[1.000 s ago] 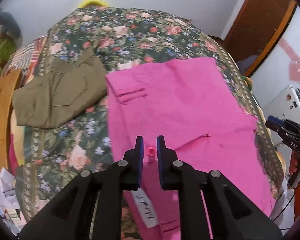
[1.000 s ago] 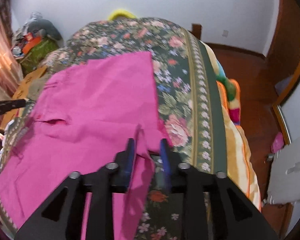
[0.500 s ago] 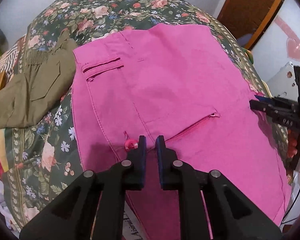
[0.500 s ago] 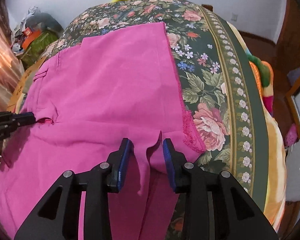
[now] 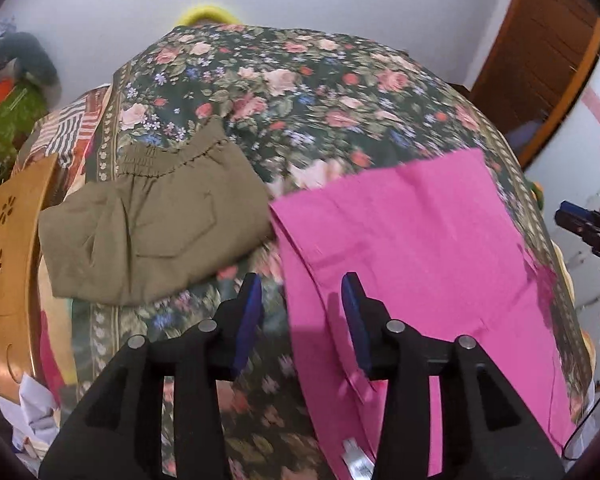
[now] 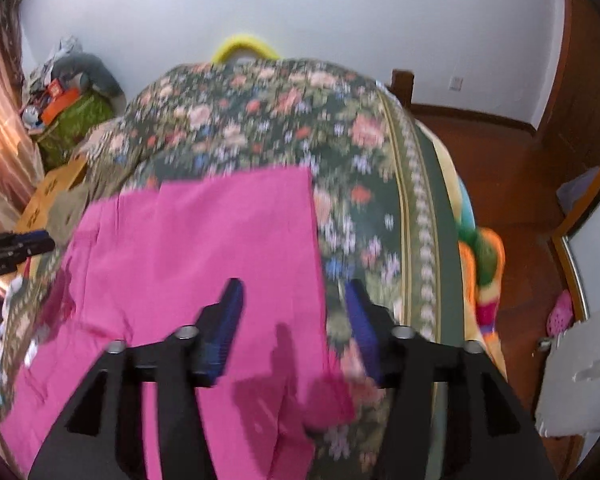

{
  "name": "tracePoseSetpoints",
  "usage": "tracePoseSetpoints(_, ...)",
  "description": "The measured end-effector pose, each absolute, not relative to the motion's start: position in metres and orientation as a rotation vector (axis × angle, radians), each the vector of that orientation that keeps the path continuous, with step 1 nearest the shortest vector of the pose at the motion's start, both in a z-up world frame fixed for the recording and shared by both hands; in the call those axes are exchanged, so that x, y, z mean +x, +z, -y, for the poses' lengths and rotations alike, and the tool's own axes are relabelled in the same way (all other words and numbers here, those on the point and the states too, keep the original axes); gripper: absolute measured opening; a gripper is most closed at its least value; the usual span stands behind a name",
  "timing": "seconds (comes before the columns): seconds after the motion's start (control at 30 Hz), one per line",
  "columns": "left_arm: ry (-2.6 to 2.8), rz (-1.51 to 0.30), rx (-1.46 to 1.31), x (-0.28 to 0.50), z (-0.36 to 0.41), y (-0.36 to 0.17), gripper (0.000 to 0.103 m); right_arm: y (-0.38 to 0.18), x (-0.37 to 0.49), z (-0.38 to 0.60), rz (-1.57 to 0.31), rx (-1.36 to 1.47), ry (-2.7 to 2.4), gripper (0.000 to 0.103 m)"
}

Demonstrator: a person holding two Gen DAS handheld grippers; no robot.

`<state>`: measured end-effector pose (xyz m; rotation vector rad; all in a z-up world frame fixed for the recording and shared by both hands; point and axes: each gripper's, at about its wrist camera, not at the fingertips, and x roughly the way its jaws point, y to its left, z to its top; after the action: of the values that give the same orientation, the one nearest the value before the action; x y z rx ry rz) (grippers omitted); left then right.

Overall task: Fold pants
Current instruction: 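Grasp the trouser hem with the right gripper while the left gripper grasps the other hem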

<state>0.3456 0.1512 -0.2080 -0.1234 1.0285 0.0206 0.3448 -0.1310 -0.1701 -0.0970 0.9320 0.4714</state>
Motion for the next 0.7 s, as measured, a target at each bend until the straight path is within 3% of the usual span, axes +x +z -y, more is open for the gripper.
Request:
tracePoseSetpoints(0.37,0.004,-1.079,-0.232,0.408,-0.175,-0.258,0.043,-0.197,0.409,0.099,-0.92,-0.103,0.492,0.056)
tracePoseSetpoints(0.63,-0.065,-1.067,-0.263,0.409,-0.172,-0.268,0.042,-0.234,0.435,0.085,-0.952,-0.081,0.488,0.056)
tracePoseSetpoints(0.7,-0.075,-1.083,-0.25,0.408,-0.167,-0.271,0.039,-0.233,0.438,0.086,-0.964,-0.048,0.507,0.049)
